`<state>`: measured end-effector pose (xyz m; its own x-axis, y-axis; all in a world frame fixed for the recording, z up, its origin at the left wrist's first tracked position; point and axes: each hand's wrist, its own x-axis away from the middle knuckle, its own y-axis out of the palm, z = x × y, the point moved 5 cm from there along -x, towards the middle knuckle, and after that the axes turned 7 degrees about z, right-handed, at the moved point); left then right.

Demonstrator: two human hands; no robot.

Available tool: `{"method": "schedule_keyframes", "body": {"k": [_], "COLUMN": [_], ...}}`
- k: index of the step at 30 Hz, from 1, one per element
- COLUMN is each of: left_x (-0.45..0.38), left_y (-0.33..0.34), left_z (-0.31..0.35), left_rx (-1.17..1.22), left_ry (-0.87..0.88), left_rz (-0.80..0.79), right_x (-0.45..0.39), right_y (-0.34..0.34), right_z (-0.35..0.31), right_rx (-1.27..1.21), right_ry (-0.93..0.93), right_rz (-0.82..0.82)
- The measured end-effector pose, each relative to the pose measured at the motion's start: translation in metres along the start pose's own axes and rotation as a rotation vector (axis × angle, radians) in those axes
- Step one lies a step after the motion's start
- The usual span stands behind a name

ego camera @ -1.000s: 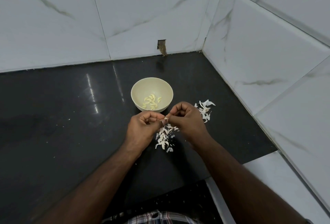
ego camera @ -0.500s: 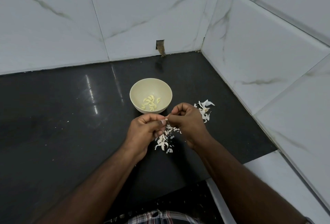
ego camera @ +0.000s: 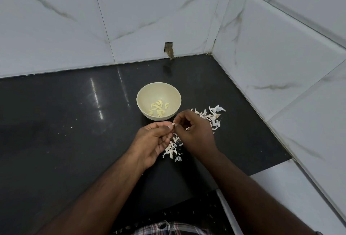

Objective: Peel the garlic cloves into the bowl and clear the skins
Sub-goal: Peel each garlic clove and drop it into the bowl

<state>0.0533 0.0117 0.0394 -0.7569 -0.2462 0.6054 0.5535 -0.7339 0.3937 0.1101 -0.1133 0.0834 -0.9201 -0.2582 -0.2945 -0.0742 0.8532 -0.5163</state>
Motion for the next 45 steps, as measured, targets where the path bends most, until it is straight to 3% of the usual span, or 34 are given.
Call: {"method": "schedule_keyframes", "body": {"k": [4,8,18,24,33,45], "left_x": [-0.001,-0.002,-0.001,0.003,0.006,0.005], "left_y": [-0.002,-0.003,-0.001,-0.001,-0.001,-0.005], "left_z": [0.002,0.003,-0.003,-0.001,0.000,0.006], "left_rx": [-0.046,-0.080,-0.041,-0.028,0.054,0.002], "left_ry": [0.081,0.129,0.063,0.038,0.030,0.057], "left_rz": [0.012,0.021,0.016,0.014,-0.010,-0.042], "right_x": [-0.004,-0.004,0.008,0.012,0.014,0.002], "right_y": [-0.001,-0.002,0.003,0.002,-0.002,-0.010], "right_z": [0.013,0.013,-0.002,0.002,0.006,0.026], "right_rx": [-0.192,-0.317,0.158,0.185,-0.144,0.109], "right_ry": [0.211,0.278,-0.214,-0.322,0.092,0.093], "right_rz": [-0.058,-0.042,0.107,0.173,0.048,-0.140]}}
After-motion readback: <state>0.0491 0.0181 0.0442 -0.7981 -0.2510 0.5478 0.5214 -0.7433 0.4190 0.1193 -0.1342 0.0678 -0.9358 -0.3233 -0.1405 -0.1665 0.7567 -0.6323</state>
